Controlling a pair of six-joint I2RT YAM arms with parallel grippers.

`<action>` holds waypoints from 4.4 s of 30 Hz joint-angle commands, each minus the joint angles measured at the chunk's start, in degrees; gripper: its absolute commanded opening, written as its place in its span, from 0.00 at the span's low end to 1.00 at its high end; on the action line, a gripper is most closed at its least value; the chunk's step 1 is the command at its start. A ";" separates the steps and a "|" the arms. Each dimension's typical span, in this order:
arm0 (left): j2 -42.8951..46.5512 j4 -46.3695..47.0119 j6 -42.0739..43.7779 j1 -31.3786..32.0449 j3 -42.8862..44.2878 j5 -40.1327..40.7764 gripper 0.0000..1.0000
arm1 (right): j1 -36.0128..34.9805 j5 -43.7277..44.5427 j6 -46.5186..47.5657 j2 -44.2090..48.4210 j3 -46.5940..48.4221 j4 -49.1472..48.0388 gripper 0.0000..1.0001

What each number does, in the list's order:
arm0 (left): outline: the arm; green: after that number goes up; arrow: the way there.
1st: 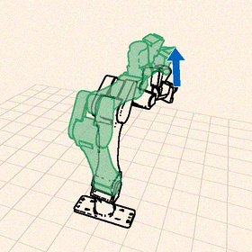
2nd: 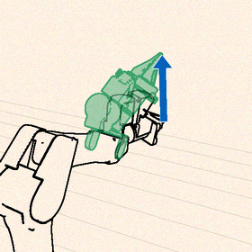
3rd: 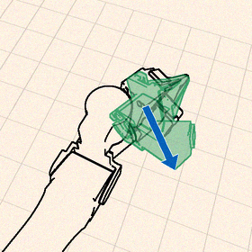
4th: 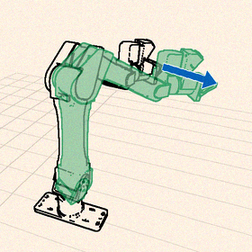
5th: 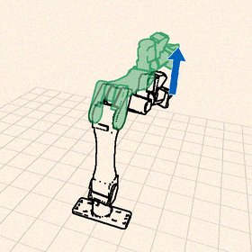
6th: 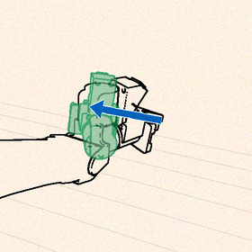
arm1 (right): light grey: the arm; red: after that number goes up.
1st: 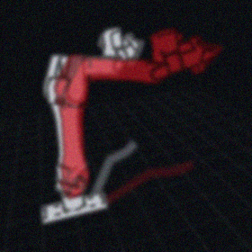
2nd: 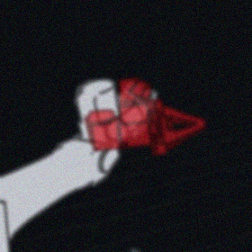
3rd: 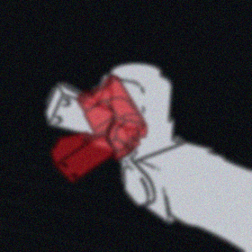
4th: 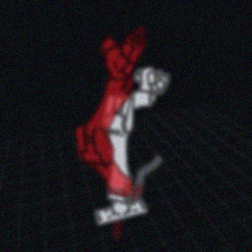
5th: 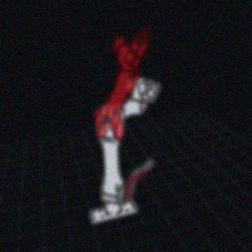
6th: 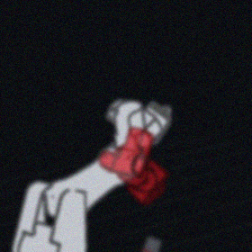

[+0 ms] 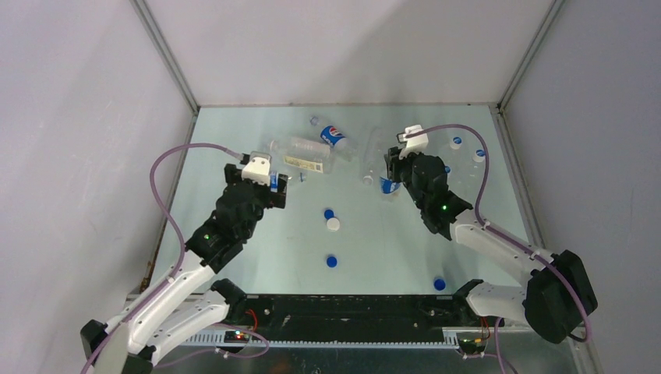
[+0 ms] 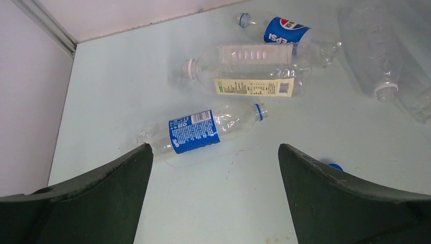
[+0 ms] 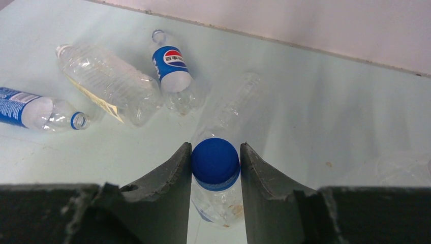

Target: Screw on the bottle caps

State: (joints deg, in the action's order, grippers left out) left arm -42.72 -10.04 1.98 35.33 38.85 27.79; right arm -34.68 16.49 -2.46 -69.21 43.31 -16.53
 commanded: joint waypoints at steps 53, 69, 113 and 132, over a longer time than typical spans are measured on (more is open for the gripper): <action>-2.95 -1.47 -0.31 -0.44 2.47 -4.59 1.00 | 0.74 -16.13 1.84 26.13 4.89 24.90 0.99; -31.54 -28.99 4.44 -12.68 29.16 -19.28 1.00 | 0.89 -25.44 4.95 50.30 0.55 39.70 0.99; -56.47 -36.62 10.83 -18.88 32.52 -43.33 0.61 | 0.85 -47.23 1.45 31.56 5.43 47.88 0.99; -7.81 -8.97 -4.16 -7.16 -1.18 -37.49 0.50 | -15.77 -33.03 -20.66 16.40 12.59 54.05 0.99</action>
State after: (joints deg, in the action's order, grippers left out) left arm -63.07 -28.18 0.56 27.77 40.88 -12.12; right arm -50.19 -16.32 -18.00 -54.35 54.26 43.38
